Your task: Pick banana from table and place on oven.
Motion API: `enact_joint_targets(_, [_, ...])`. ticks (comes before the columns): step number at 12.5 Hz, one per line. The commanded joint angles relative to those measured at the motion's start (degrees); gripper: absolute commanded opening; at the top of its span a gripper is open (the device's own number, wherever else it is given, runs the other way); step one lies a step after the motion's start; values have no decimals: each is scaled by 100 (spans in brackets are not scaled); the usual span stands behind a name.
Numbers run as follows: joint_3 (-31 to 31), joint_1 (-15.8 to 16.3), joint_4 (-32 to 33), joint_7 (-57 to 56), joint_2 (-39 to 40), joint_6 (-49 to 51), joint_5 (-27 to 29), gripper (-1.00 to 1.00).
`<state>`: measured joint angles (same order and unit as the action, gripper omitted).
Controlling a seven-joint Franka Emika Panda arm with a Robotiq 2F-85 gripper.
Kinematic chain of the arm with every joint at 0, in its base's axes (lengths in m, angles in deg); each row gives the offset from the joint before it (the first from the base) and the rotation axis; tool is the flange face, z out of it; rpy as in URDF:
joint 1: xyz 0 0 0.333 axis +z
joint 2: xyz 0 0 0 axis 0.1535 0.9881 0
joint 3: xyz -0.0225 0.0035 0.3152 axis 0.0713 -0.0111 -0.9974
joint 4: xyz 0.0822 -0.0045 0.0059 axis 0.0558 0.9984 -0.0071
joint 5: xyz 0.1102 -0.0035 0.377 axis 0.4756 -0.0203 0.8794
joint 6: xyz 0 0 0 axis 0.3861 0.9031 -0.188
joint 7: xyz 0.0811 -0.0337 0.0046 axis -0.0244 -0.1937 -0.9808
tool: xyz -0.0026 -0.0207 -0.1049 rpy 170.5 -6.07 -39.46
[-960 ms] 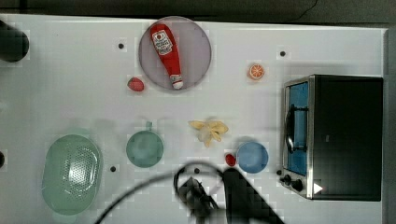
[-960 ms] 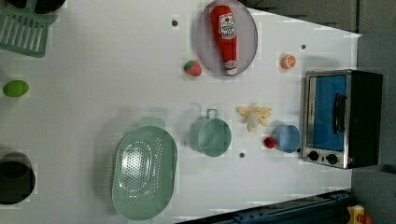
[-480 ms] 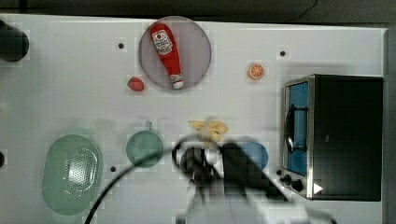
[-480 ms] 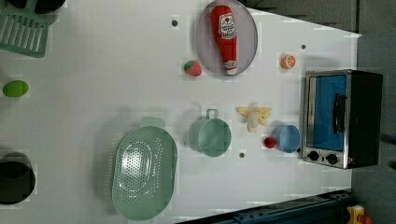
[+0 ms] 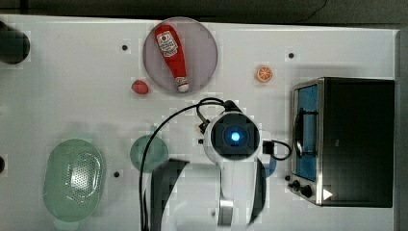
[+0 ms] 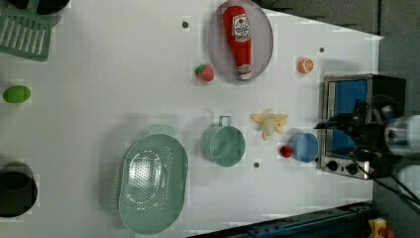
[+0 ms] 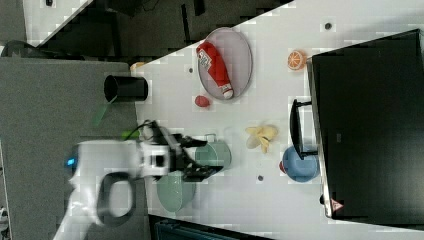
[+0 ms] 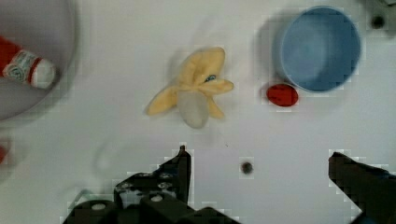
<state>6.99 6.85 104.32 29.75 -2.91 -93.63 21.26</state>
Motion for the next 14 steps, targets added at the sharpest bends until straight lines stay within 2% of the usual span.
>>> enact_joint_targets(1, [82,113,17,221,422,-950,-34,100])
enact_joint_targets(6, [85,91,293,233,1721,-2526,-33,100])
enact_joint_targets(11, [67,95,363,233,2552,-3420,-33,100])
enact_joint_targets(12, [65,95,362,234,2654,-3521,-33,93])
enact_joint_targets(14, [63,99,374,234,2779,-3670,-33,43])
